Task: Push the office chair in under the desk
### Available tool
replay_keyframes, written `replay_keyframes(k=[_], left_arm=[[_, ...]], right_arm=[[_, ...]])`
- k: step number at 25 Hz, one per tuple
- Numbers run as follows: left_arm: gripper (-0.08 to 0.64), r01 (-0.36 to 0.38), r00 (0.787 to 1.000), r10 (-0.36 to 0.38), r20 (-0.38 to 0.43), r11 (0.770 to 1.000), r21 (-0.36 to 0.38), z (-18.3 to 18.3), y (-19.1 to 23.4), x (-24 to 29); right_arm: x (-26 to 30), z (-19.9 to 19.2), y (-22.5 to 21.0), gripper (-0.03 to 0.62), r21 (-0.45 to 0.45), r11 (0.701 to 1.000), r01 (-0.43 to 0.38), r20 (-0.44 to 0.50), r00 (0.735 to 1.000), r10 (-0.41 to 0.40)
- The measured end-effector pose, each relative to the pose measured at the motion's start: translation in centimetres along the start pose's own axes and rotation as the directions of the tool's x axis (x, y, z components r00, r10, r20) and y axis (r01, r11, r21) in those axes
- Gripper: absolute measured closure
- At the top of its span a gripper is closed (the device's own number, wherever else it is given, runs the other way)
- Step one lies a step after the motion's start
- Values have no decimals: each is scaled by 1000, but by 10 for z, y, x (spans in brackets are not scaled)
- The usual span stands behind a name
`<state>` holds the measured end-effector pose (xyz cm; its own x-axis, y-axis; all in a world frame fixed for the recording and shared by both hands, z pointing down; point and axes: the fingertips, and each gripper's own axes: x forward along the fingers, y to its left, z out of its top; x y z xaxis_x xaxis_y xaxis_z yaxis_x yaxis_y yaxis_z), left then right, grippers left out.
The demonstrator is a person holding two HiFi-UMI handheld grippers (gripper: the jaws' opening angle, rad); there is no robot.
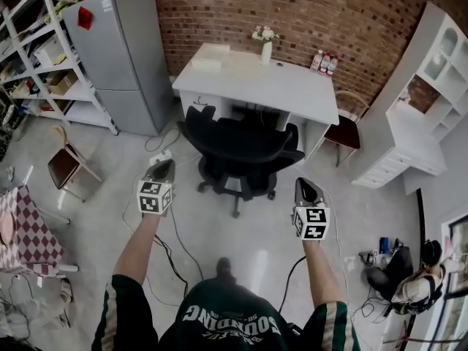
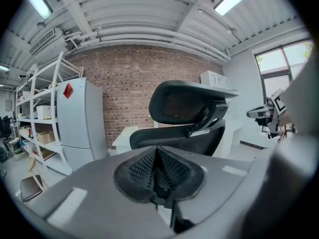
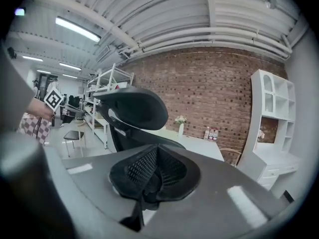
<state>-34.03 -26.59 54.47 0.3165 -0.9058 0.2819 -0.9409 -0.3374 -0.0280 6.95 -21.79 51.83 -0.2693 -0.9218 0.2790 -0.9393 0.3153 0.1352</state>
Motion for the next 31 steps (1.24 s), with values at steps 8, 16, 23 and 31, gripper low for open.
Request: replay_keyframes(k=[8, 16, 23, 31], left_arm=[[549, 13, 999, -13, 53, 1000, 13, 10, -38, -67], [550, 44, 997, -45, 61, 999, 21, 6, -63, -95], [549, 60, 996, -61, 59, 998, 14, 2, -72, -101], [549, 70, 996, -70, 52, 997, 12, 0, -79, -95]], right_arm=[[-55, 2, 34, 592, 10, 1000, -18, 36, 999, 18], [-81, -3, 41, 592, 24, 1000, -17, 48, 999, 15], [-86, 1, 45, 592, 10, 1000, -24, 56, 998, 23], [-79, 2, 45, 592, 8, 999, -34, 57, 998, 34]])
